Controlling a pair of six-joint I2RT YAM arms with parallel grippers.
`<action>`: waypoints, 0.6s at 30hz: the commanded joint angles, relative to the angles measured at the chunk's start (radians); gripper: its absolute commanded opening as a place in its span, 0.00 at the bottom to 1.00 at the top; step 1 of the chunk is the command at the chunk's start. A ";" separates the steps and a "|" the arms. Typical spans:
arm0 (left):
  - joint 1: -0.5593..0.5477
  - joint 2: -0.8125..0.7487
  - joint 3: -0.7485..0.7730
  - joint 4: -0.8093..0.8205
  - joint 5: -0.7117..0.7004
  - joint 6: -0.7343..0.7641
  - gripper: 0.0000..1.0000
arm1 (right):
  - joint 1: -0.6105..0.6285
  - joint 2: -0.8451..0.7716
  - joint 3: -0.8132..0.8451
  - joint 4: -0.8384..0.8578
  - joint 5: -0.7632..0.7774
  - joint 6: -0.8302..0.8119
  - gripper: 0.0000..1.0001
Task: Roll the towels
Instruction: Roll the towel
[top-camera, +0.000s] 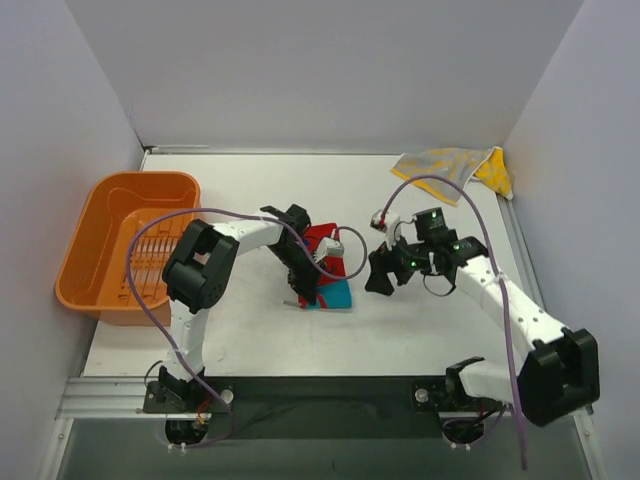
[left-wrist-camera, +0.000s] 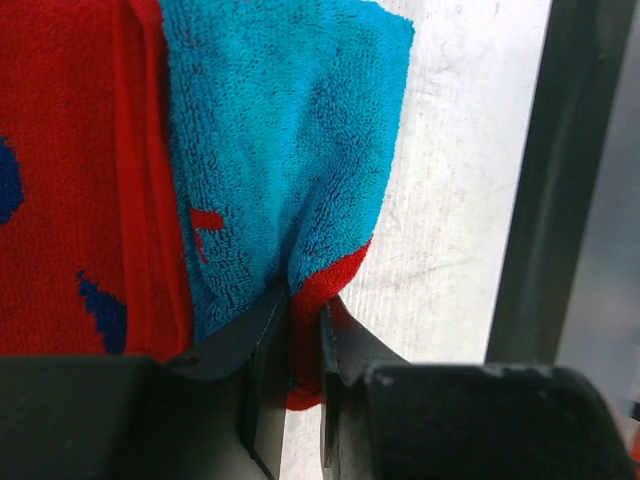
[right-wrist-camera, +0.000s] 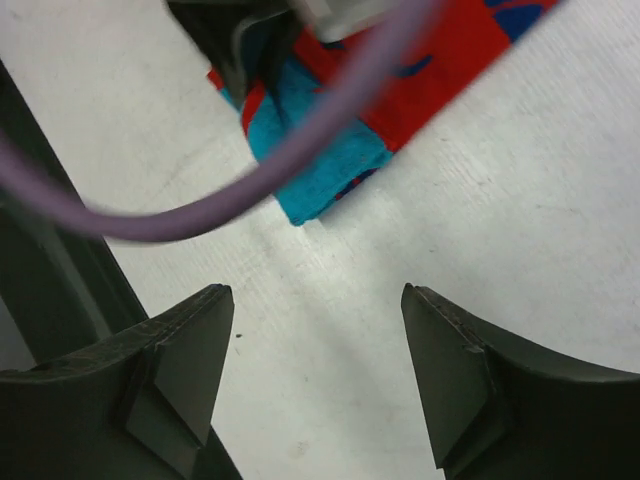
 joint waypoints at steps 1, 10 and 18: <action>0.025 0.083 0.024 -0.118 -0.013 0.043 0.08 | 0.085 -0.103 -0.064 0.046 0.057 -0.123 0.70; 0.045 0.180 0.112 -0.195 -0.010 0.071 0.10 | 0.387 -0.131 -0.156 0.184 0.224 -0.273 0.68; 0.048 0.211 0.141 -0.214 -0.008 0.065 0.12 | 0.478 0.102 -0.144 0.403 0.267 -0.385 0.61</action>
